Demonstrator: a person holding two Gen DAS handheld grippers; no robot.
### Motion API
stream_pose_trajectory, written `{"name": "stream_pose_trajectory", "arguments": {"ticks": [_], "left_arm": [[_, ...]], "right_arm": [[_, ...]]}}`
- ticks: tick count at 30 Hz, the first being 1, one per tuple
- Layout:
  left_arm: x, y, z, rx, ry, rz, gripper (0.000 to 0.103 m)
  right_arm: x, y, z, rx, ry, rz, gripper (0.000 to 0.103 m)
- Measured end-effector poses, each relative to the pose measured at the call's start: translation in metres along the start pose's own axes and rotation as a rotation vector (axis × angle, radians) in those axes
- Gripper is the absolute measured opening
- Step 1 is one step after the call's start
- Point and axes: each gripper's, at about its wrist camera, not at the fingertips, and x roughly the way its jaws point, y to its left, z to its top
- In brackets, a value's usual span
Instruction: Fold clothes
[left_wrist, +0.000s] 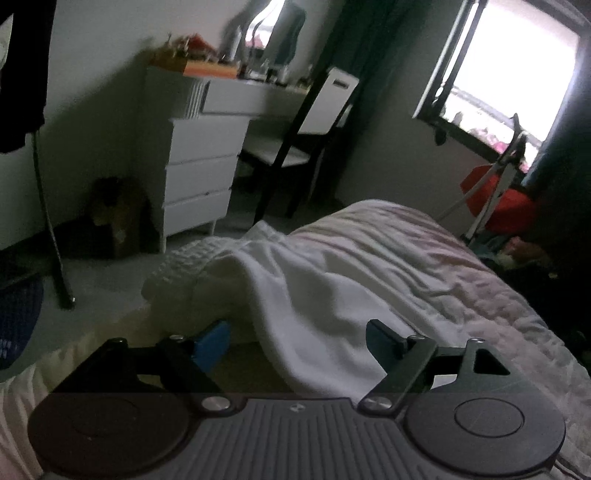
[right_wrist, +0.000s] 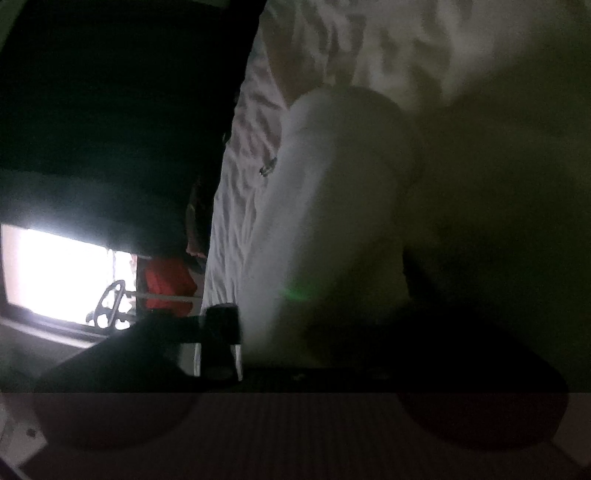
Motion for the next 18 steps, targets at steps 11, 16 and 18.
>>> {"name": "stream_pose_trajectory", "arguments": {"ticks": [11, 16, 18], "left_arm": [[-0.009, -0.066, -0.032, 0.239, -0.024, -0.185, 0.089], [0.012, -0.118, -0.071, 0.33, 0.056, -0.305, 0.089], [0.021, -0.141, -0.091, 0.392, 0.078, -0.355, 0.089]], "right_arm": [[-0.014, 0.032, -0.003, -0.172, -0.065, 0.009, 0.015], [-0.009, 0.036, 0.003, -0.195, -0.072, 0.002, 0.015], [-0.007, 0.031, 0.004, -0.187, -0.065, -0.016, 0.015]]}}
